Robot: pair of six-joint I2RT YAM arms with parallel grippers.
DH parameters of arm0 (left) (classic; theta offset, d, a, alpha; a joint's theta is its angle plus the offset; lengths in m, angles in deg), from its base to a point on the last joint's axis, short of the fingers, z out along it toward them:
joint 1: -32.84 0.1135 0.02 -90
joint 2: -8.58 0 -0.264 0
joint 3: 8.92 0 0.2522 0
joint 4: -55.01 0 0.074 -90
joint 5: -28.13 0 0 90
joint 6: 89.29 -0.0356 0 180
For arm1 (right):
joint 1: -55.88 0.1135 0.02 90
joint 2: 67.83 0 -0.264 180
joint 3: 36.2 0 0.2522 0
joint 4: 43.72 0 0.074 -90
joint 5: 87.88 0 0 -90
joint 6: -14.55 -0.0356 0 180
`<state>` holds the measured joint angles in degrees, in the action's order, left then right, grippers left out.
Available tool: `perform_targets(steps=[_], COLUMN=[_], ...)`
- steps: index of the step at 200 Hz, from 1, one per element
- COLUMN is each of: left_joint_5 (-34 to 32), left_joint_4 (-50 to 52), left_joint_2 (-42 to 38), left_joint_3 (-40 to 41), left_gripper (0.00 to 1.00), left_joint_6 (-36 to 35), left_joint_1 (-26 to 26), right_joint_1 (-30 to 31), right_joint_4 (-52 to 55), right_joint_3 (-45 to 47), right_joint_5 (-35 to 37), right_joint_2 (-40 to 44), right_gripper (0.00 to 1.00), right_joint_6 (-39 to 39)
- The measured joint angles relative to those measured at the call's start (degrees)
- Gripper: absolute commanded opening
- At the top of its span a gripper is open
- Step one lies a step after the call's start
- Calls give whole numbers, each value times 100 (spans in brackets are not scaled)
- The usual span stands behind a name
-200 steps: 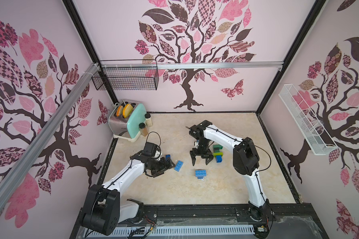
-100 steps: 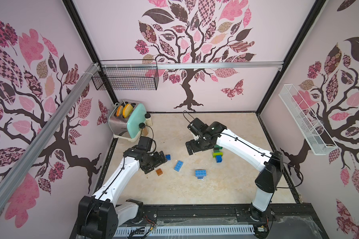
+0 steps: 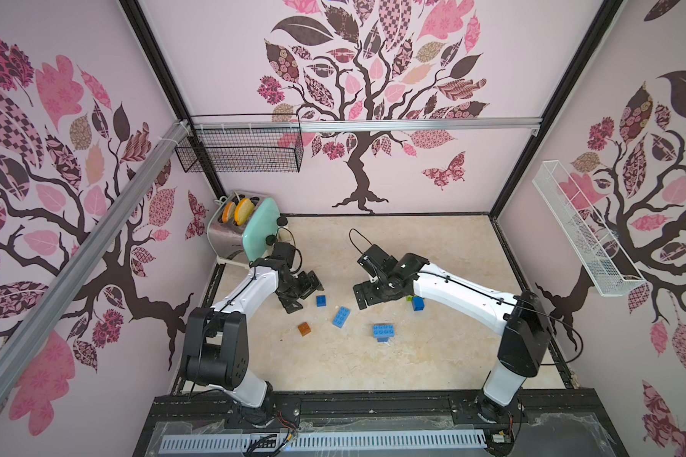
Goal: Assemble the letter f with lego
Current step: Move the lego brick at the center of the board.
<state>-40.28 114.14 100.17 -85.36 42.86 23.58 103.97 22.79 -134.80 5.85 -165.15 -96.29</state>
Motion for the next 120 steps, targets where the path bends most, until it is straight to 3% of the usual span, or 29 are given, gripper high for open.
perform_targets(steps=[40, 120], left_joint_5=[-356, -634], left_joint_4=[168, 538], left_joint_2=[273, -127], left_joint_3=[-264, 776], left_gripper=[92, 92], left_joint_6=[149, 704], left_joint_1=[9, 15], right_joint_1=[-321, -378], right_joint_4=[-79, -238], right_joint_3=[437, 614], right_joint_5=[-136, -398], right_joint_2=[542, 603], right_gripper=[99, 99], right_joint_6=[-42, -79])
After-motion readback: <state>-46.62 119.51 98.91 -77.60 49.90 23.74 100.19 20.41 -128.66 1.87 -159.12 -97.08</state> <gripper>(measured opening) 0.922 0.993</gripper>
